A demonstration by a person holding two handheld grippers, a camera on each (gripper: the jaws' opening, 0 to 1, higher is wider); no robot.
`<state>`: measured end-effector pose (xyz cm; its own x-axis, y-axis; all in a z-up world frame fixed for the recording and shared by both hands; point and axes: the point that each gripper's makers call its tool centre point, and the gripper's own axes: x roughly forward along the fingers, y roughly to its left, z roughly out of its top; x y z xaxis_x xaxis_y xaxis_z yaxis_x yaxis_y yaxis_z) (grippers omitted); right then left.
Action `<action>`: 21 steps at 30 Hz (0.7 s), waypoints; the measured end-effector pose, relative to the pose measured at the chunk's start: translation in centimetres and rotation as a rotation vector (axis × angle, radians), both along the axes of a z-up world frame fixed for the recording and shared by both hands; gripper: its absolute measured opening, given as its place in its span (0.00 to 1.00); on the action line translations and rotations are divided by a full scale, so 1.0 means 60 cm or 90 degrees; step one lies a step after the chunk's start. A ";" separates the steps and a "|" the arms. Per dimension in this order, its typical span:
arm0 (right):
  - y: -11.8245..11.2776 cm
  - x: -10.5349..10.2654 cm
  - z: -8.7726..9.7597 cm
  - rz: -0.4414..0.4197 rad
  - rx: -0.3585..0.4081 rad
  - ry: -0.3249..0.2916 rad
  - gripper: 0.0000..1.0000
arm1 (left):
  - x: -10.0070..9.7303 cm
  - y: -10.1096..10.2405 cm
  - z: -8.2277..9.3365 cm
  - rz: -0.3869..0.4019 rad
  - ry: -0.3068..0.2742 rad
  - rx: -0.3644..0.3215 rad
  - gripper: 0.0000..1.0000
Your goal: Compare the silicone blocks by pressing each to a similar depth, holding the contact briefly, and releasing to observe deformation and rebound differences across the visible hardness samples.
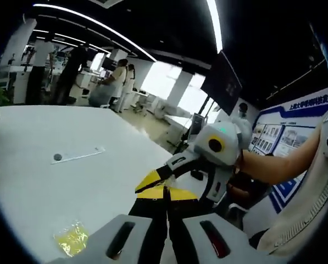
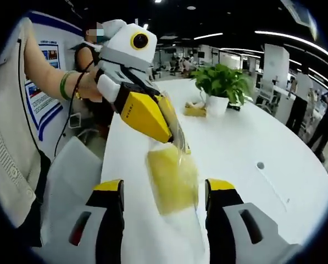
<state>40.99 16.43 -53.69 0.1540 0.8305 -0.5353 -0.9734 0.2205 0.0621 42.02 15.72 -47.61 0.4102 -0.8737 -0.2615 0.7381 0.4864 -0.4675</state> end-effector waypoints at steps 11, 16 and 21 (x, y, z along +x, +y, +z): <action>-0.055 0.031 0.022 -0.142 0.109 0.020 0.71 | 0.018 -0.006 -0.057 0.034 0.027 -0.001 0.00; -0.098 0.019 0.025 -0.206 0.145 0.032 0.73 | 0.023 -0.018 -0.083 0.044 0.058 -0.014 0.00; -0.130 -0.007 0.009 -0.240 0.157 0.038 0.70 | 0.033 -0.042 -0.113 0.053 0.075 -0.020 0.00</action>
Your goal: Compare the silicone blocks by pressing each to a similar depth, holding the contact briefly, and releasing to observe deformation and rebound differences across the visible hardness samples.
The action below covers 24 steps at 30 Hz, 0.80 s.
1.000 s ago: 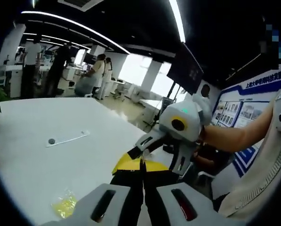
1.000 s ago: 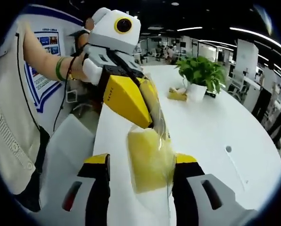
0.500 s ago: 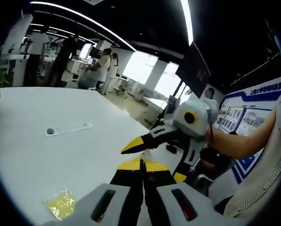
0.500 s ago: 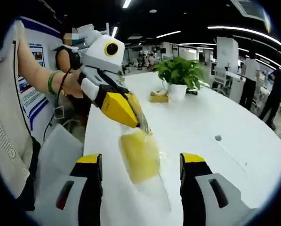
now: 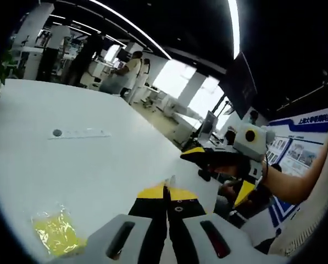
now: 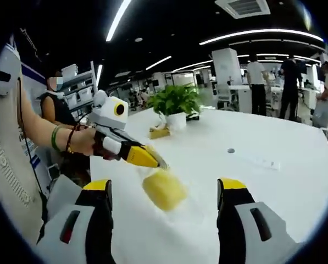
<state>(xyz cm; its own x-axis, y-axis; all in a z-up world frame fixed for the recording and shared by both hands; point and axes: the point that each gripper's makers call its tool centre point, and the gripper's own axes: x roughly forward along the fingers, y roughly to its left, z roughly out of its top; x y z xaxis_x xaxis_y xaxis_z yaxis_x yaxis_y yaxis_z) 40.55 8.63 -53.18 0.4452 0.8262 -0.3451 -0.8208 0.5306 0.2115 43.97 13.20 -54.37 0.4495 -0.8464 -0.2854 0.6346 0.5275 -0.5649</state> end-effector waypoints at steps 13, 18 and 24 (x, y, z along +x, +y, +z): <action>-0.081 -0.034 -0.045 -0.127 0.053 0.061 0.73 | 0.017 -0.098 -0.091 0.006 0.089 -0.067 0.00; -0.113 -0.040 -0.063 -0.154 0.039 0.080 0.73 | 0.049 -0.091 -0.120 0.072 0.144 -0.106 0.00; -0.127 -0.037 -0.079 -0.171 0.028 0.094 0.72 | 0.091 -0.061 -0.154 0.129 0.142 -0.093 0.00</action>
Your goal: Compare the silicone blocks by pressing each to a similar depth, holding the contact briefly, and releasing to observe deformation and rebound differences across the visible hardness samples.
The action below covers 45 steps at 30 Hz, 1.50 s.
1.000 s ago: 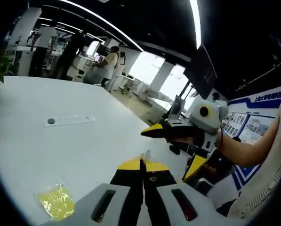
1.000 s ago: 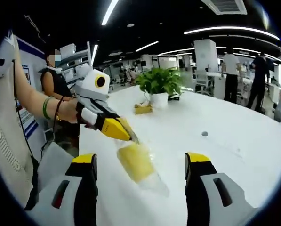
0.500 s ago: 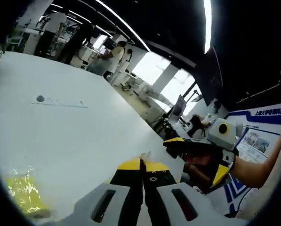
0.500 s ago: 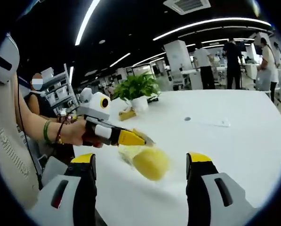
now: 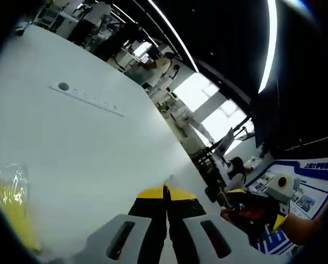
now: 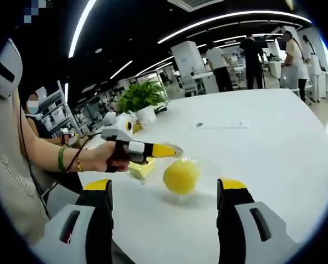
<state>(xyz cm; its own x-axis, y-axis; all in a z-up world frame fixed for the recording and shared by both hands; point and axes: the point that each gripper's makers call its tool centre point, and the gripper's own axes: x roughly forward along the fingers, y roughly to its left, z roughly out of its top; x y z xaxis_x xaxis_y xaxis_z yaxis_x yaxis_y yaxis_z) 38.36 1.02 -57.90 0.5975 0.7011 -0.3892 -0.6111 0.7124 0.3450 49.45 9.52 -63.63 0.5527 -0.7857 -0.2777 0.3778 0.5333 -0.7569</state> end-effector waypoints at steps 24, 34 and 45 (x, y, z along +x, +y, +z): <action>-0.009 0.009 -0.024 -0.035 -0.018 0.027 0.69 | 0.055 0.024 -0.158 0.101 0.110 0.067 0.00; -0.004 0.007 -0.023 -0.031 -0.019 0.024 0.70 | 0.057 0.039 -0.155 0.091 0.088 0.117 0.06; 0.007 0.004 -0.020 -0.028 -0.007 0.018 0.69 | 0.055 0.055 -0.127 0.054 0.009 0.218 0.23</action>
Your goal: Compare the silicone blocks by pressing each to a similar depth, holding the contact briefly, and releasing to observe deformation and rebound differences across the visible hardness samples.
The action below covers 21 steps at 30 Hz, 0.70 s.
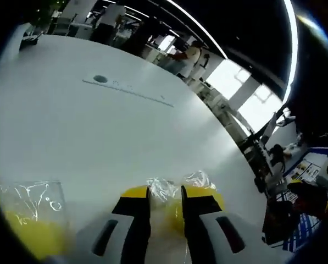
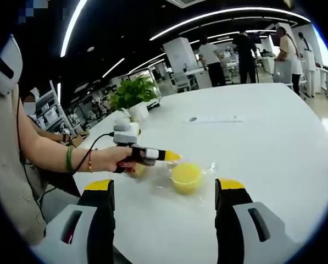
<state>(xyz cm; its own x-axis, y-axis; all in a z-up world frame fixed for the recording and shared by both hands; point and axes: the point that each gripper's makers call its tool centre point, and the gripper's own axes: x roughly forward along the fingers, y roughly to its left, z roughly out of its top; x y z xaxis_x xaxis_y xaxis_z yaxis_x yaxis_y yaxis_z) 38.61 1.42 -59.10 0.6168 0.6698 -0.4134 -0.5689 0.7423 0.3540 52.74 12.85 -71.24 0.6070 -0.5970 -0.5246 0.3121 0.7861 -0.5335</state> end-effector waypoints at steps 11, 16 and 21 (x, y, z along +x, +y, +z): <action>-0.001 -0.028 -0.003 -0.056 0.027 -0.007 0.70 | -0.042 0.045 0.071 -0.059 -0.134 0.164 0.29; 0.006 -0.046 0.004 -0.081 0.030 -0.020 0.71 | -0.082 0.060 0.114 -0.076 -0.178 0.194 0.31; 0.017 -0.066 0.018 -0.085 0.052 -0.029 0.72 | -0.129 0.076 0.149 -0.091 -0.200 0.195 0.35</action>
